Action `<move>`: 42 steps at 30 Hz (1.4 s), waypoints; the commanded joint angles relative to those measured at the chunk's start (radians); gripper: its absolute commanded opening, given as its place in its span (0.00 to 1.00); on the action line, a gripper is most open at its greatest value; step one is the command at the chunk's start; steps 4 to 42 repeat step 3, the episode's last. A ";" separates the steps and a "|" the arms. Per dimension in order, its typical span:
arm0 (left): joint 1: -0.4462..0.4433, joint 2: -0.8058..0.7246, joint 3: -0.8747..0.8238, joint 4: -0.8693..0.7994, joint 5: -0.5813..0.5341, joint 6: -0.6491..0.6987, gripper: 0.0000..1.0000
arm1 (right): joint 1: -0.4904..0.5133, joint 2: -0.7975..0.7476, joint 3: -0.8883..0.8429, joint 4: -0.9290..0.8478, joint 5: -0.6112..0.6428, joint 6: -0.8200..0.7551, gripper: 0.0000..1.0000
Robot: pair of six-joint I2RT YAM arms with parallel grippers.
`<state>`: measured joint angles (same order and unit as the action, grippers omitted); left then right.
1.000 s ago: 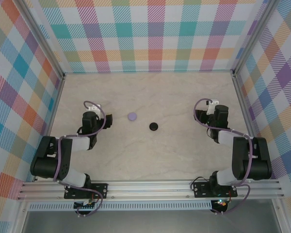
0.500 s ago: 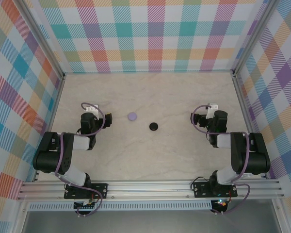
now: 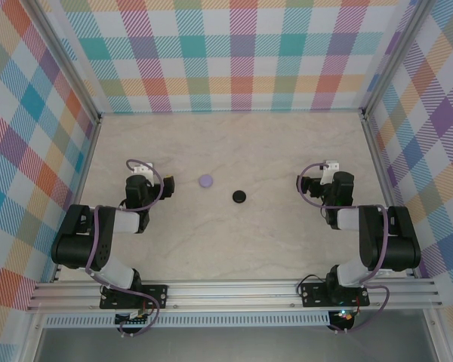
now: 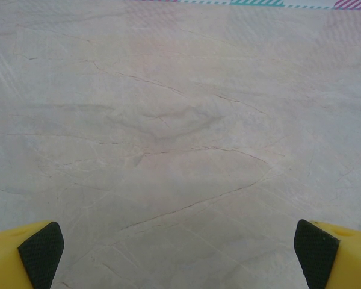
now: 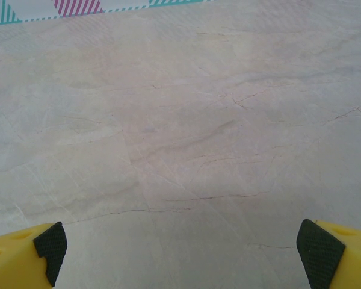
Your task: Insert the wireless bluetooth earbuds into the charging case
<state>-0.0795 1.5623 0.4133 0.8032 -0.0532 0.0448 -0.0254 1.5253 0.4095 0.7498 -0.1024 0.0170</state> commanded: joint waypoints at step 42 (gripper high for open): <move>0.017 0.004 0.012 -0.004 -0.009 -0.010 1.00 | 0.005 0.001 0.008 0.047 -0.003 -0.009 1.00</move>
